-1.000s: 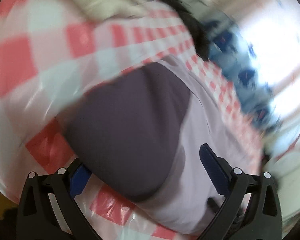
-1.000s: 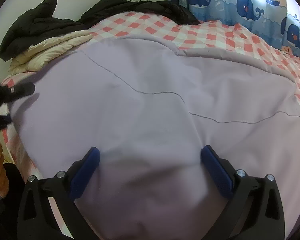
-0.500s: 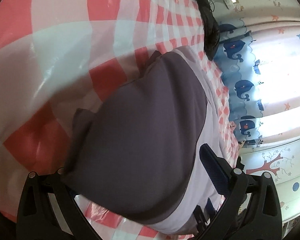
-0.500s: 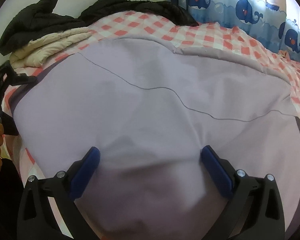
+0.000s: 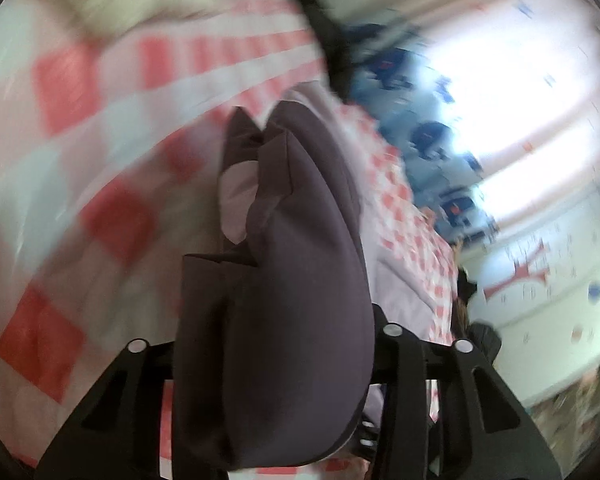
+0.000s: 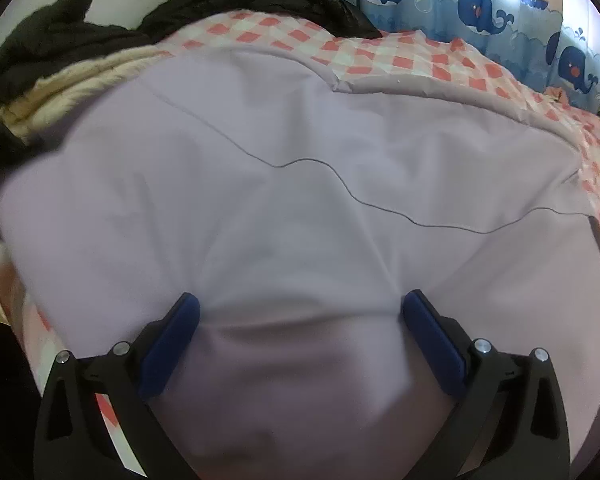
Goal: Fold large clothes
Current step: 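Grasp the dark panel edge with the left tool and fold it over the bundle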
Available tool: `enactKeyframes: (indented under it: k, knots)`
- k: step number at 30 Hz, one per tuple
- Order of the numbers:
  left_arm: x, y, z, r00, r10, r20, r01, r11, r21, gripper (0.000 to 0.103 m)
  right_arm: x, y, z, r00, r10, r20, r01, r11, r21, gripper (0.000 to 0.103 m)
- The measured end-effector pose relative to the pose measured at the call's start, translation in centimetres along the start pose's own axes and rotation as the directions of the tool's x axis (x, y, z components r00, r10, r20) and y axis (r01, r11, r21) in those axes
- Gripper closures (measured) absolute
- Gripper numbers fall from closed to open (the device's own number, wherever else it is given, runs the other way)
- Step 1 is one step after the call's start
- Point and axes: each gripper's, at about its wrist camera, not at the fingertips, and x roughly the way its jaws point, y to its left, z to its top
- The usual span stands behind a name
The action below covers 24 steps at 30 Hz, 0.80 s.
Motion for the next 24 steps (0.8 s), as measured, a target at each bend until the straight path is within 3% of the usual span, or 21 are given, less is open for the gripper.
enactKeyframes:
  k: [3, 7, 9, 11, 13, 15, 16, 17, 20, 24]
  knots:
    - [-0.3, -6.5, -0.8, 1.000, -0.024, -0.006, 0.025, 0.982, 0.188, 0.071, 1.5, -0.1, -0.5, 1.000, -0.004, -0.001, 0.004, 1.000, -0.001, 0.005]
    - [1.2, -15.6, -3.2, 0.998, 0.000, -0.055, 0.023, 0.904, 0.427, 0.071, 2.5, -1.0, -0.6, 1.000, 0.020, -0.011, -0.019, 1.000, 0.019, 0.005]
    - [2.0, -18.5, -4.2, 0.997, 0.011, -0.077, 0.028, 0.874, 0.485, 0.071, 2.8, -2.5, -0.5, 0.994, 0.102, -0.035, -0.100, 0.994, 0.043, 0.005]
    - [3.2, -21.5, -5.4, 0.995, 0.023, -0.102, 0.036, 0.839, 0.543, 0.071, 1.9, -5.1, -0.5, 0.969, 0.242, -0.046, -0.236, 0.965, 0.112, 0.005]
    - [4.4, -23.5, -7.0, 0.993, 0.046, -0.112, 0.030, 0.803, 0.596, 0.071, -0.2, -10.1, -1.5, 0.893, 0.448, 0.044, -0.440, 0.848, 0.294, 0.005]
    - [6.1, -25.6, -9.4, 0.988, 0.063, -0.142, 0.045, 0.758, 0.650, 0.071, -1.9, -15.6, -3.4, 0.771, 0.599, 0.215, -0.625, 0.649, 0.434, 0.005]
    - [7.1, -26.5, -10.7, 0.985, 0.070, -0.157, 0.055, 0.738, 0.673, 0.071, -2.3, -18.0, -4.4, 0.742, 0.614, 0.271, -0.657, 0.583, 0.478, 0.005]
    - [7.8, -27.1, -11.7, 0.983, 0.074, -0.165, 0.061, 0.724, 0.687, 0.071, -2.7, -20.9, -5.9, 0.730, 0.600, 0.326, -0.669, 0.530, 0.521, 0.005]
    - [10.2, -29.3, -16.0, 0.978, 0.101, -0.184, 0.073, 0.657, 0.750, 0.071, -3.0, -26.9, -9.0, 0.695, 0.580, 0.426, -0.707, 0.441, 0.553, 0.005]
    - [14.5, -31.0, -21.7, 0.968, 0.176, -0.179, 0.058, 0.536, 0.842, 0.070, -3.0, -32.7, -11.5, 0.709, 0.531, 0.464, -0.695, 0.418, 0.584, 0.005]
